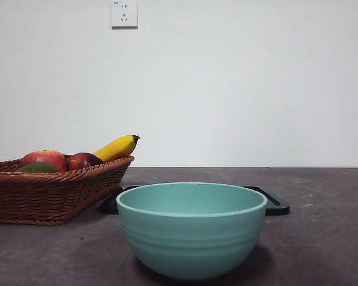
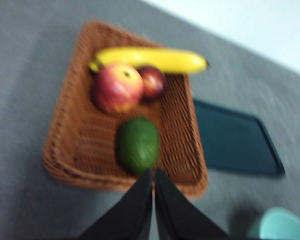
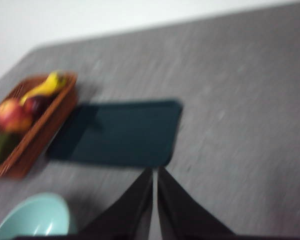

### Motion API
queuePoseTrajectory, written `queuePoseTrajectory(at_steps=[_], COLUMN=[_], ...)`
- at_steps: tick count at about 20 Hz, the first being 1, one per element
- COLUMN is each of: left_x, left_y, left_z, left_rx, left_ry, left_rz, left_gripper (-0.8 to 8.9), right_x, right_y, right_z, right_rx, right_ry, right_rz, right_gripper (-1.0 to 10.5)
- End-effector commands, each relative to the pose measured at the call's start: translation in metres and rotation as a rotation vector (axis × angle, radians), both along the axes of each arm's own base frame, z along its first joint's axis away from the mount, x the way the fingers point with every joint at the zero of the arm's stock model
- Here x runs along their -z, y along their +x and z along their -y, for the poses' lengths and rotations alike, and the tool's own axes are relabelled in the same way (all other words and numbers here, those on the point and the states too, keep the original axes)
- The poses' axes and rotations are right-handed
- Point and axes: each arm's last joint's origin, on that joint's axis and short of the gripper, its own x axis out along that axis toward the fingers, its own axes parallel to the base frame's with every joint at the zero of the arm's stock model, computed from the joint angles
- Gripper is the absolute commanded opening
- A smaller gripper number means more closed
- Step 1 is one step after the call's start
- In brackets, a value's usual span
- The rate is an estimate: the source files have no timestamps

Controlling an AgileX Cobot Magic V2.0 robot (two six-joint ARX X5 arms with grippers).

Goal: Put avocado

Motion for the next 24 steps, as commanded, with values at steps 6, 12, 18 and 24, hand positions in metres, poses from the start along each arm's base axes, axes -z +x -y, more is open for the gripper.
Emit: queuePoseTrajectory(at_steps=[6,12,18,24], left_x=[-0.036,-0.062,-0.064,-0.064], left_y=[0.007,0.003,-0.005,-0.005], left_z=[0.007,0.016,0.020,0.020], left_rx=[0.253,0.388,0.486,0.487], left_ry=[0.090,0.134,0.144,0.144], left_rz=[-0.102,-0.184,-0.214,-0.212], left_gripper=[0.09,0.09,0.09,0.56], right_x=[-0.029,-0.050,-0.047,-0.047], right_y=[0.009,0.015,0.015,0.015], right_z=[-0.010,-0.030,-0.046,-0.048], right_rx=[-0.208,-0.415,-0.559,-0.572], right_ry=[-0.105,-0.170,-0.214,-0.215], right_rz=[-0.184,-0.279,-0.316,-0.313], right_gripper=[0.1,0.1,0.1,0.2])
